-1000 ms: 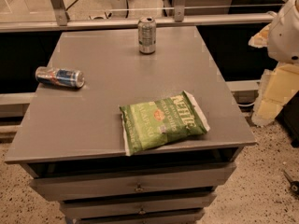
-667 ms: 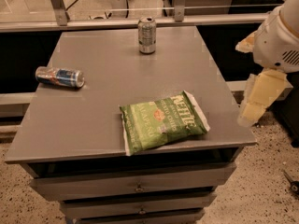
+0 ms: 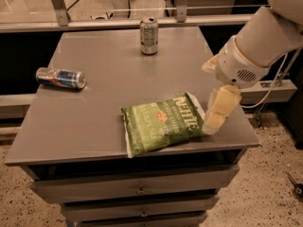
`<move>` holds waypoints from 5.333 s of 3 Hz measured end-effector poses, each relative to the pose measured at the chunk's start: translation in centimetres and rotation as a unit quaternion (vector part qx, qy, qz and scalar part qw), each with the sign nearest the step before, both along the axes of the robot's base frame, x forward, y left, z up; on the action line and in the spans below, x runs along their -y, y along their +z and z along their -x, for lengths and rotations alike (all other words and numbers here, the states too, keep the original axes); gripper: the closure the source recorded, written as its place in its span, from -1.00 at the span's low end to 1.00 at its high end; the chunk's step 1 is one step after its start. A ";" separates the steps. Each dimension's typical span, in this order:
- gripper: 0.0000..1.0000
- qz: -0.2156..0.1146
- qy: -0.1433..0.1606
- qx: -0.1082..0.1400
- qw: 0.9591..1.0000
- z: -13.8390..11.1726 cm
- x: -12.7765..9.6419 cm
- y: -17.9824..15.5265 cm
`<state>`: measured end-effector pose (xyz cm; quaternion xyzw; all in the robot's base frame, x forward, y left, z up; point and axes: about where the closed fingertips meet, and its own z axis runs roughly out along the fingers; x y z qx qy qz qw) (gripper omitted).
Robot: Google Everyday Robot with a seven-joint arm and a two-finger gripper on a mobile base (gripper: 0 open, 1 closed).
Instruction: Move green jalapeno chip bag near redbull can
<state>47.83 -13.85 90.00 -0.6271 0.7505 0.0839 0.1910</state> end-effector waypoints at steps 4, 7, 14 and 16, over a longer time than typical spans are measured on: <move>-0.20 -0.050 0.045 -0.030 0.997 1.0 -6.0 -5.1; 1.00 -0.021 0.010 0.014 1.000 -0.5 -3.3 -0.2; 1.00 0.044 -0.136 0.070 0.987 -18.0 -6.7 2.6; 1.00 0.003 -0.132 0.065 0.989 -19.4 -11.4 3.1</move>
Offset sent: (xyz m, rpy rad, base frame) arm -0.0038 0.0619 -0.0501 0.1114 0.0871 0.0903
